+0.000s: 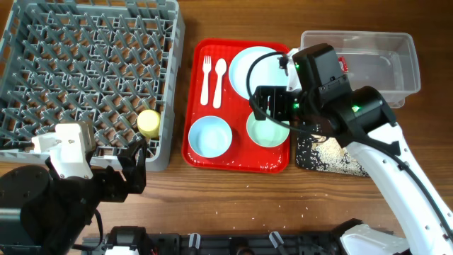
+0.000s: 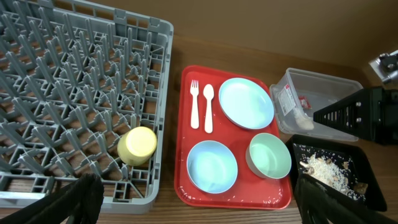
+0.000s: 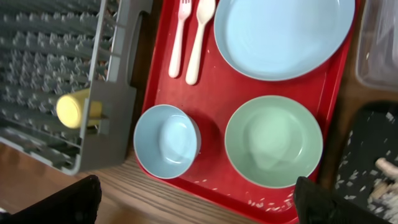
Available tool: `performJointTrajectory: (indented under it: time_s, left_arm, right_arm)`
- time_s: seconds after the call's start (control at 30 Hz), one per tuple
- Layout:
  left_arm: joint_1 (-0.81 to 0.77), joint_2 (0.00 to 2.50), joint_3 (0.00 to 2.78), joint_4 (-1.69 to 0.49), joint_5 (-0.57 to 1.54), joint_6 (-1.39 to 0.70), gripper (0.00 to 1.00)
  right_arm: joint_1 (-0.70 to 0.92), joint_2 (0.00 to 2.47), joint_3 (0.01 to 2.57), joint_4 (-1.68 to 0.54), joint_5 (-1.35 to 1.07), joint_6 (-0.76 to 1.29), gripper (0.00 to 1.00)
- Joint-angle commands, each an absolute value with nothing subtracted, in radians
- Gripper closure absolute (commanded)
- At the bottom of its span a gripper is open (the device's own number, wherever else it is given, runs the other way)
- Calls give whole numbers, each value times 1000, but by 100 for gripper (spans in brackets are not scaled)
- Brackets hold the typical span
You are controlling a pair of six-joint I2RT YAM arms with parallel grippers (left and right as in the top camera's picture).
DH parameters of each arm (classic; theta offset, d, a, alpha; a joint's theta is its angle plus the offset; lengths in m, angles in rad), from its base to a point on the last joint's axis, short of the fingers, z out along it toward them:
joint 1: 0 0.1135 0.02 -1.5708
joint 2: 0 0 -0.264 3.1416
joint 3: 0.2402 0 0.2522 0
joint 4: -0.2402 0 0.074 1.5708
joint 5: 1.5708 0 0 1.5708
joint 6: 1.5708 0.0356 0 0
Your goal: Sort waste into correct bins and load items into the dishwasher rack
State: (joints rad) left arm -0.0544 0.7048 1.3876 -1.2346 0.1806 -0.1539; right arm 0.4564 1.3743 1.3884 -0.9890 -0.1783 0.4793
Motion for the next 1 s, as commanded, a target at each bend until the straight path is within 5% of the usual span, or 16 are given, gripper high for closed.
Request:
performJointTrajectory:
  time_s: [0.0, 0.27, 0.53, 0.73, 0.97]
  left_arm:
    - [-58, 706, 1393, -1232, 170, -134, 0]
    - [-58, 706, 1393, -1232, 170, -134, 0]
    - [-58, 706, 1393, -1233, 170, -134, 0]
    - [-58, 706, 1393, -1232, 170, -134, 0]
    - [-58, 706, 1393, -1232, 170, -134, 0]
  right_arm:
    - [457, 1365, 1393, -1002, -137, 641, 0]
    - [400, 910, 1217, -736, -44, 18, 0]
    - [263, 282, 305, -111, -212, 7, 0]
    - [170, 8, 94, -105, -215, 10, 0]
    - [137, 3, 5, 22, -215, 3, 0]
